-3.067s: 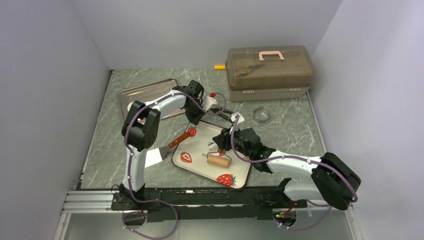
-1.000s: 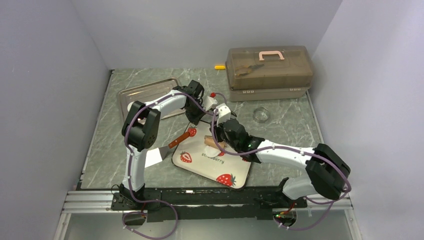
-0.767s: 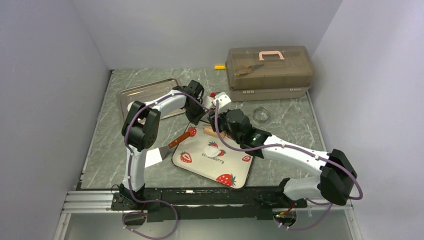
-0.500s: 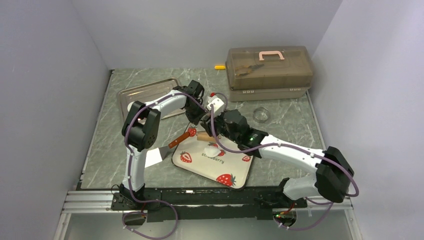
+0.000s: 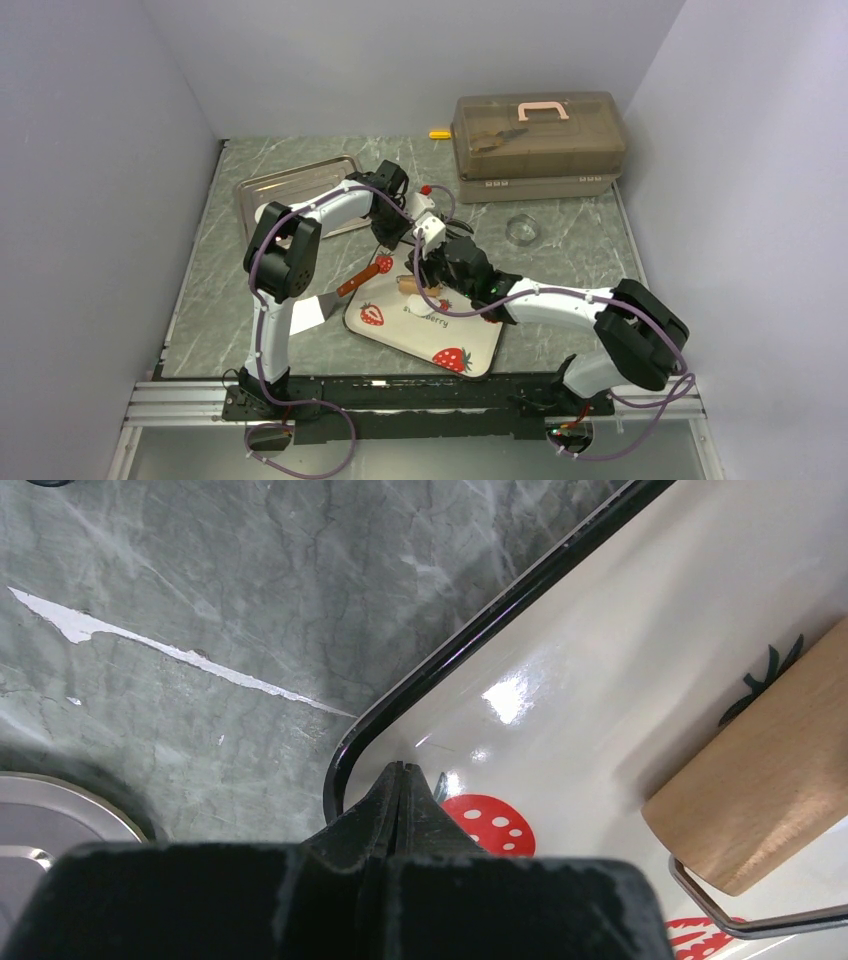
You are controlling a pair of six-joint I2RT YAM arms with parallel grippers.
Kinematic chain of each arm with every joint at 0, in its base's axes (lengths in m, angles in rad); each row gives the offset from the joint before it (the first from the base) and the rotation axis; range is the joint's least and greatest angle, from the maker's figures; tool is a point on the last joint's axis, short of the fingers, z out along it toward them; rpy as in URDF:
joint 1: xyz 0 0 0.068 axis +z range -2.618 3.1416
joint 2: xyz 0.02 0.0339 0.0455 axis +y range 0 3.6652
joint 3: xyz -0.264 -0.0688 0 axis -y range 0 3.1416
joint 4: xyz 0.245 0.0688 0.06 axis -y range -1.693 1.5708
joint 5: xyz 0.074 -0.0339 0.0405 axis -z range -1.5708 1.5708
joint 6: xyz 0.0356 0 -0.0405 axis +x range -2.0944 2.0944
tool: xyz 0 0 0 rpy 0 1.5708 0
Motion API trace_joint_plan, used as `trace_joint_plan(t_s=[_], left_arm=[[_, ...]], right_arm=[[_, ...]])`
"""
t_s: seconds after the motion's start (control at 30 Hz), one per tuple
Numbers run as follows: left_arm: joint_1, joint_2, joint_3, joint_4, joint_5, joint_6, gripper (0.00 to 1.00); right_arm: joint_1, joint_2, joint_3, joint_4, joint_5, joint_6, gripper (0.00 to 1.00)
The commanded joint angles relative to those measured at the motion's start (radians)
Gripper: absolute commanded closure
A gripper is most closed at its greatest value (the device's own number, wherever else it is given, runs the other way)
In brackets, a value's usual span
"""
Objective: Roll out the dumpling wrappers from the dough
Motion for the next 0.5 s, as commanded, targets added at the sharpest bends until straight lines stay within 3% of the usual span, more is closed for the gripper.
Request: trace_joint_plan(t_s=[0.0, 0.17, 0.47], left_arm=[[-0.001, 0.039, 0.011, 0.014, -0.029, 0.015, 1.00], [-0.001, 0.042, 0.014, 0.013, -0.030, 0.015, 1.00], [0.000, 0.041, 0.011, 0.016, -0.032, 0.018, 1.00]], right_arm=[[0.043, 0.000, -0.114, -0.096, -0.020, 0.093, 1.00], [0.051, -0.034, -0.117, -0.138, 0.047, 0.100, 1.00], [0.050, -0.127, 0.143, -0.210, 0.046, -0.047, 1.00]])
